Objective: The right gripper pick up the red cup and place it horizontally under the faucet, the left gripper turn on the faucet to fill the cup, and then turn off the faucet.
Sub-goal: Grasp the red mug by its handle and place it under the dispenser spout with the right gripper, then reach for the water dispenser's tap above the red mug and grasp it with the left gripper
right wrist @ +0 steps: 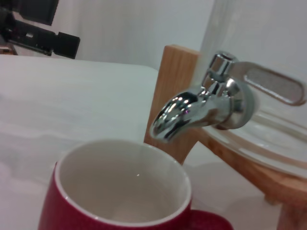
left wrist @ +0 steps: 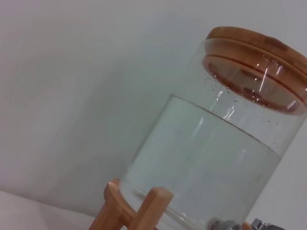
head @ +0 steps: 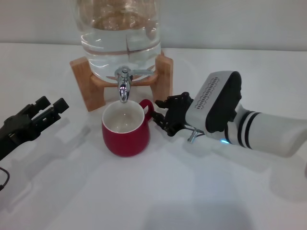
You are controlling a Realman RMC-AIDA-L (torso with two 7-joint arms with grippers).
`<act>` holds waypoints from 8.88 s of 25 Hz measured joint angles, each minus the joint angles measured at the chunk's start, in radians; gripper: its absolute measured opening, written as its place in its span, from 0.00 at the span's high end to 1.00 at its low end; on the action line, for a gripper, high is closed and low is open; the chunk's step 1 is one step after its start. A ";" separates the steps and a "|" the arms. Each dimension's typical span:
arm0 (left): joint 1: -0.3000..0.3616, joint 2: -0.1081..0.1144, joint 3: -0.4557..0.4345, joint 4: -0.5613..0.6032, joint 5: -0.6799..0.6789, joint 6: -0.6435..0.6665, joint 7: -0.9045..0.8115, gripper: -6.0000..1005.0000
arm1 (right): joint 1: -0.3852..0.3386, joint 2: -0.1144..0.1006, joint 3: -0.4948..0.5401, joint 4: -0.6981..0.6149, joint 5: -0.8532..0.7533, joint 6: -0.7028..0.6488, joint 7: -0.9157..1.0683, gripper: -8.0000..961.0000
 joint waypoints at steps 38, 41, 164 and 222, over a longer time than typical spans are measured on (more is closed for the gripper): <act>0.002 0.015 0.000 0.000 0.000 0.003 -0.023 0.11 | -0.511 -0.171 0.397 0.578 -0.403 -0.177 0.119 0.69; 0.003 0.019 0.000 0.000 0.000 0.002 -0.024 0.11 | -0.555 -0.177 0.454 0.609 -0.404 -0.185 0.119 0.69; -0.679 0.078 0.220 1.076 1.142 -0.522 -0.847 0.11 | -0.724 -0.130 0.408 0.759 -0.536 -0.228 0.330 0.10; -0.744 -0.012 0.515 0.897 1.281 -0.231 -0.766 0.11 | -0.722 -0.125 0.420 0.737 -0.533 -0.210 0.336 0.10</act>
